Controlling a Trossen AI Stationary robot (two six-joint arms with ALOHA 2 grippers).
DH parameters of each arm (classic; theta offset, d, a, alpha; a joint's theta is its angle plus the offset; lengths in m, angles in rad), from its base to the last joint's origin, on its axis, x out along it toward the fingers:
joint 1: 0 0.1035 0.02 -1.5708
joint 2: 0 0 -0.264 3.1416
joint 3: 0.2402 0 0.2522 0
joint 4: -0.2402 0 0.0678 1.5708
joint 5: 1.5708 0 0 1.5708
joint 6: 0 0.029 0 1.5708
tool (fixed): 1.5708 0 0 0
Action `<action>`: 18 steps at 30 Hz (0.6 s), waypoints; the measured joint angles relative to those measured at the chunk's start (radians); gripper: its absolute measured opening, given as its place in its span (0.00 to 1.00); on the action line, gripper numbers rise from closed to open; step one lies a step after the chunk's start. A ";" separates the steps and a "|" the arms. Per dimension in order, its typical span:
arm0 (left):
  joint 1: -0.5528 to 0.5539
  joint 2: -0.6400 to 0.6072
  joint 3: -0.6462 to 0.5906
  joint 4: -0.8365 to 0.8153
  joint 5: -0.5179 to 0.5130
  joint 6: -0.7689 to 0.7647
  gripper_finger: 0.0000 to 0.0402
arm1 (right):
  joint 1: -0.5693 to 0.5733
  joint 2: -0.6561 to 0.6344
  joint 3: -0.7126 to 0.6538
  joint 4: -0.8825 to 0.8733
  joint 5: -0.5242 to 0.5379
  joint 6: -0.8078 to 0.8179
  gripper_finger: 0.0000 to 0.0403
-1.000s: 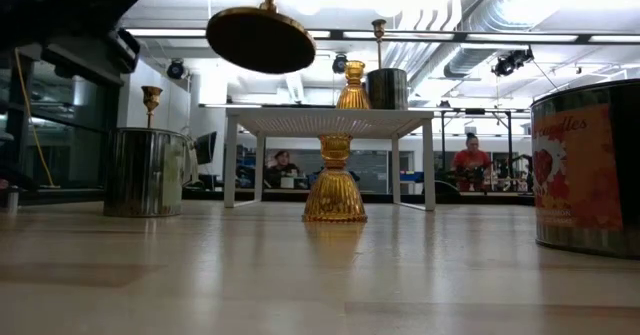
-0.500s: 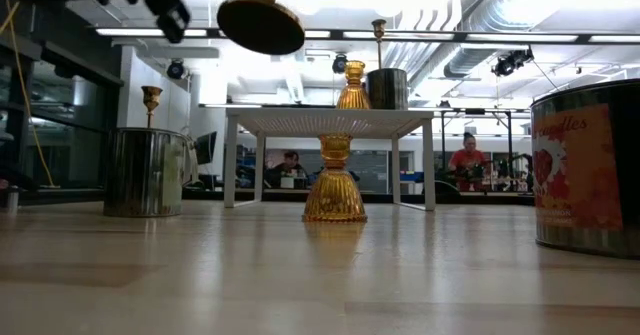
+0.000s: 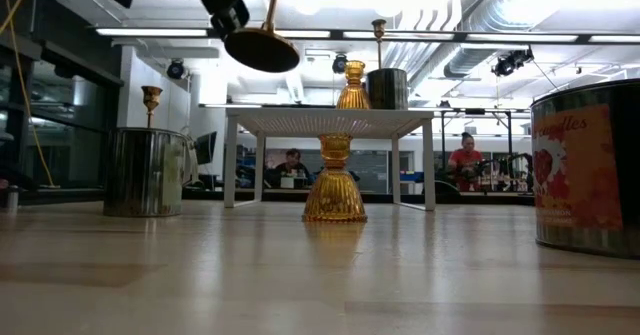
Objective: Pick & Place candle stick holders
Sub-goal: Put the bottom gold candle holder on the shelf
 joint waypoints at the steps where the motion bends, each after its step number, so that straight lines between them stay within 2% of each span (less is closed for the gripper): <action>1: -0.004 0.011 0.007 0.001 0.001 -0.008 0.36 | -0.004 0.000 0.000 0.000 0.000 -0.001 0.31; 6: -0.044 0.055 0.043 0.001 -0.043 0.009 0.36 | -0.025 0.000 0.000 0.003 -0.002 -0.001 0.35; 14: -0.058 0.071 0.055 0.009 -0.162 0.016 0.36 | -0.042 0.000 0.000 0.003 -0.048 -0.010 0.31; 18: -0.058 0.071 0.055 0.030 -0.168 0.017 0.36 | -0.044 0.000 0.000 0.003 -0.048 -0.016 0.34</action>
